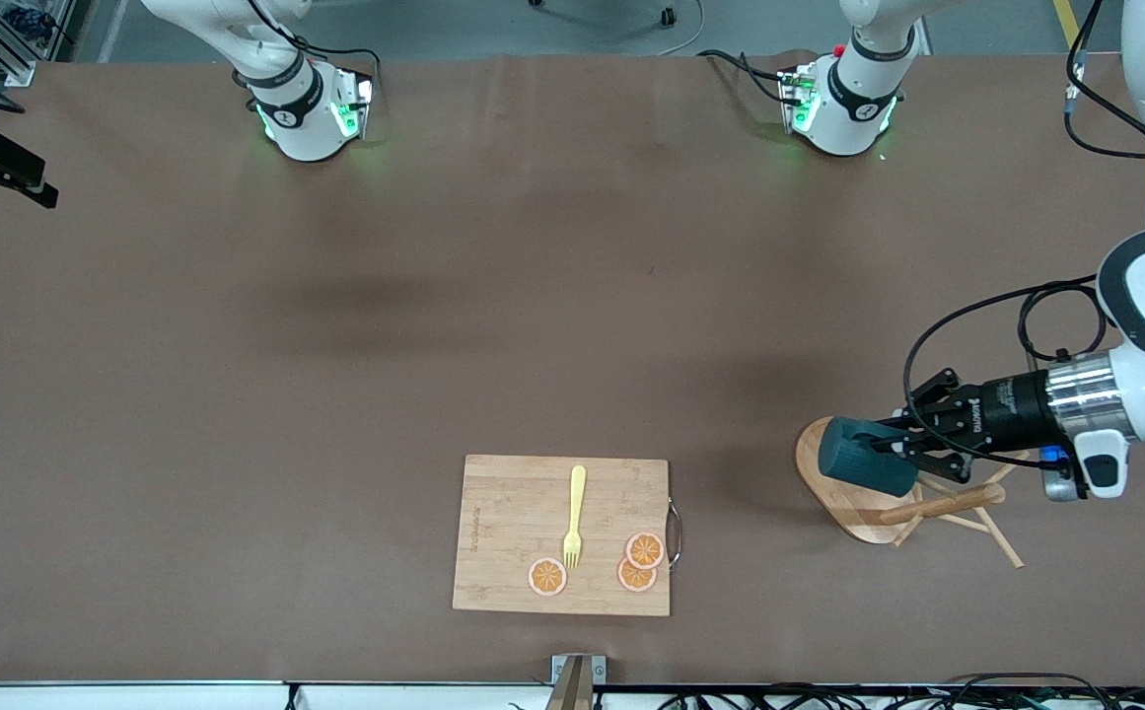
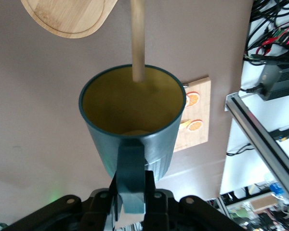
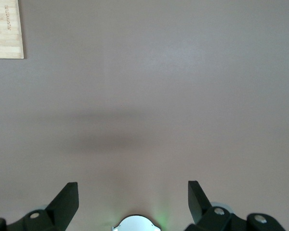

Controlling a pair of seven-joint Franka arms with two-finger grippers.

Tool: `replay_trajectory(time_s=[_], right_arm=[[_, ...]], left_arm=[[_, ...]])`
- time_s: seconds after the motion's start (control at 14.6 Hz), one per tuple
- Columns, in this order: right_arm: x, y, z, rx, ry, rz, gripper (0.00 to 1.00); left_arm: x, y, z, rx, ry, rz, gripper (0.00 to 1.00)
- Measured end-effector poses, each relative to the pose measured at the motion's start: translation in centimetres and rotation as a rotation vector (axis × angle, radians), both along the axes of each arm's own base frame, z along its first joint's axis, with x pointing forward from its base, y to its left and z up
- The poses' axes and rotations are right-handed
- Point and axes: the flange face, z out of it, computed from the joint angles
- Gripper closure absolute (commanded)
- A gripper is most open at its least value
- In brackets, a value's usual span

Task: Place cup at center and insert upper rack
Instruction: 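Hang the mug onto a mug-tree peg with the left gripper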

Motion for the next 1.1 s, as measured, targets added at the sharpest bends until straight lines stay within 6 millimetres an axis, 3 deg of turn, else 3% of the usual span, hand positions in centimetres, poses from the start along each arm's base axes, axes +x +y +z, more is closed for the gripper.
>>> replay_trajectory(time_s=[0.34,0.89,0.96,1.03,1.1], right_arm=[[0.0,0.0,0.0,0.0,0.0,0.0,0.0],[0.1,0.0,0.1,-0.001,-0.01,0.0,0.0],[0.2,0.0,0.1,-0.001,-0.016,0.0,0.0],[0.2,-0.1,0.2,-0.002,-0.021,-0.001,0.0],[0.3,-0.1,0.2,-0.002,-0.024,-0.002,0.0]], left_arm=[[0.7,4.0,-1.1,-0.148,0.014,0.091,0.99],[1.3,8.7,-5.4,-0.236,0.027,0.144,0.95],[1.4,9.0,-5.9,-0.242,0.03,0.147,0.9],[1.4,9.2,-6.2,-0.246,0.033,0.149,0.77],[1.4,9.2,-6.5,-0.248,0.036,0.149,0.47]])
